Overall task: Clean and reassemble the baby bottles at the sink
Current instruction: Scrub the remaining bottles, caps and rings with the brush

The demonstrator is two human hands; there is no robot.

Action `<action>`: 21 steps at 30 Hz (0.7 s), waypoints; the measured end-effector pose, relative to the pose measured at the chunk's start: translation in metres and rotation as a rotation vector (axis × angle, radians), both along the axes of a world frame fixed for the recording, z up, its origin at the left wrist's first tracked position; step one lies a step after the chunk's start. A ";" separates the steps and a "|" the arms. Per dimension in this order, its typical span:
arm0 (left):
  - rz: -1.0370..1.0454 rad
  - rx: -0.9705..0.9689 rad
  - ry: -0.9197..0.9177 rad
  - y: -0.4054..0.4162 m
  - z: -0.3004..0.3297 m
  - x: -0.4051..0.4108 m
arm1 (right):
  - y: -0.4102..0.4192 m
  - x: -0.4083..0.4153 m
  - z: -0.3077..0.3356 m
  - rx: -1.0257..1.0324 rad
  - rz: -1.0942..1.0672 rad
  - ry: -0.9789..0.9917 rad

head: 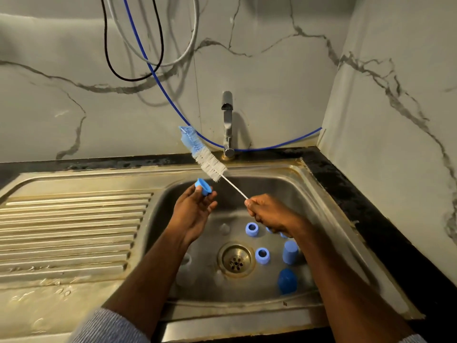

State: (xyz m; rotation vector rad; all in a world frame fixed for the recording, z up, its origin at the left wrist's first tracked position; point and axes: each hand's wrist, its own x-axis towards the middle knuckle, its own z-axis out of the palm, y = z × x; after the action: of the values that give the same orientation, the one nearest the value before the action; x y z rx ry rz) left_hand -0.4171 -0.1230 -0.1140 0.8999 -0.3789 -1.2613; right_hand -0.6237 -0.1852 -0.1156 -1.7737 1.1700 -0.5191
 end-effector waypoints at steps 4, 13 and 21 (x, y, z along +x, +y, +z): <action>0.042 -0.021 0.096 -0.003 0.001 0.002 | 0.009 0.006 0.002 0.014 0.101 0.050; 0.027 -0.147 -0.059 -0.007 0.009 -0.004 | 0.011 0.014 0.002 -0.120 0.040 0.090; 0.062 -0.172 -0.184 -0.004 0.009 -0.003 | 0.013 0.022 0.000 -0.296 0.071 0.173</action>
State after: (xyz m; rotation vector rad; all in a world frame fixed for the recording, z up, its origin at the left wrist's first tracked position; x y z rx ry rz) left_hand -0.4203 -0.1274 -0.1055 0.8757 -0.5918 -1.0752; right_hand -0.6012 -0.1724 -0.1153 -2.1418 1.1896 -0.5257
